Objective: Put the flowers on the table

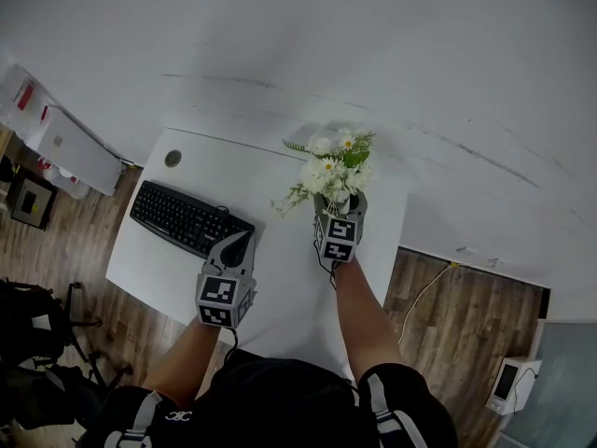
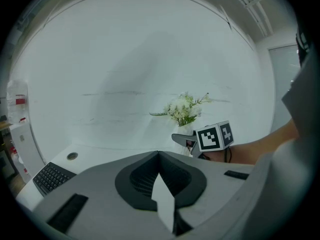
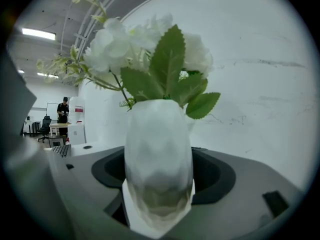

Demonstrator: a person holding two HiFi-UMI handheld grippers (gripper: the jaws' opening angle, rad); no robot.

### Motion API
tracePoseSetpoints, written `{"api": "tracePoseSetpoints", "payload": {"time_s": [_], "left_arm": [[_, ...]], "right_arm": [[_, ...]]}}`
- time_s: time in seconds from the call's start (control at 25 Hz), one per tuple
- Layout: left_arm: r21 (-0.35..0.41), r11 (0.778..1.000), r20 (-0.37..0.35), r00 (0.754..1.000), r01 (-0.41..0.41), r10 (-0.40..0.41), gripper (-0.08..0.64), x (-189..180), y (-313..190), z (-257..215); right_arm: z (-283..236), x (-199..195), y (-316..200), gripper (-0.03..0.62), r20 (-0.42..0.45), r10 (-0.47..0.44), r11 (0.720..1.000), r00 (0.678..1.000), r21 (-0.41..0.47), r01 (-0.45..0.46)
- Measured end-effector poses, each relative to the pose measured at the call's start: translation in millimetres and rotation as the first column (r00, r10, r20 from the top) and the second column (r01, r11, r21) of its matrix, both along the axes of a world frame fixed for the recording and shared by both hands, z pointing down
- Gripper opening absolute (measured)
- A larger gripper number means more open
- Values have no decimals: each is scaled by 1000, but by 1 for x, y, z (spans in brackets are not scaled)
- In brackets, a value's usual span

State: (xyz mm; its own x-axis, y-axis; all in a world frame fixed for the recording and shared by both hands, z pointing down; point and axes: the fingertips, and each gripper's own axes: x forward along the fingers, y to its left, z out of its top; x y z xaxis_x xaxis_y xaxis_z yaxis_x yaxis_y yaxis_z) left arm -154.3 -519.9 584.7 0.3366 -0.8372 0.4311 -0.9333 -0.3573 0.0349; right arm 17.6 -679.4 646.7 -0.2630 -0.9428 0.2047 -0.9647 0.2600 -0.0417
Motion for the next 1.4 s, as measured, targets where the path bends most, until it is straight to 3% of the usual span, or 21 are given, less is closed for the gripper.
{"api": "tracePoseSetpoints", "payload": {"time_s": [0.12,0.28,0.52,0.6,0.68,0.84,1.08,1.4], "left_arm": [[6,1000,-3,1000,6,-6,0,0,3,-3],[12,1000,-11,1000,17,-17,0,-1,7,-6],[38,999,-42,999,20,-19,0,12,10,-16],[46,999,-56,998,17,-14,1,20,12,-21],[64,998,-78,997,12,-7,1,30,14,-29],[109,994,-112,994,9,3,0,49,18,-44],[160,987,-140,990,0,23,0,77,34,-71],[198,980,-132,990,-23,50,0,104,52,-89]], "right_arm": [[-1,2,2,376,-3,-1,1000,1000,-4,1],[-7,4,13,442,28,-24,1000,999,5,24],[-36,9,59,439,44,-64,996,997,58,61],[-52,18,81,369,99,-74,994,992,82,66],[-73,33,102,243,139,-67,993,988,105,53],[-118,65,136,6,128,-12,992,992,128,-4],[-173,83,182,5,79,-8,986,997,164,-5],[-176,100,219,3,74,-12,990,997,141,2]]}}
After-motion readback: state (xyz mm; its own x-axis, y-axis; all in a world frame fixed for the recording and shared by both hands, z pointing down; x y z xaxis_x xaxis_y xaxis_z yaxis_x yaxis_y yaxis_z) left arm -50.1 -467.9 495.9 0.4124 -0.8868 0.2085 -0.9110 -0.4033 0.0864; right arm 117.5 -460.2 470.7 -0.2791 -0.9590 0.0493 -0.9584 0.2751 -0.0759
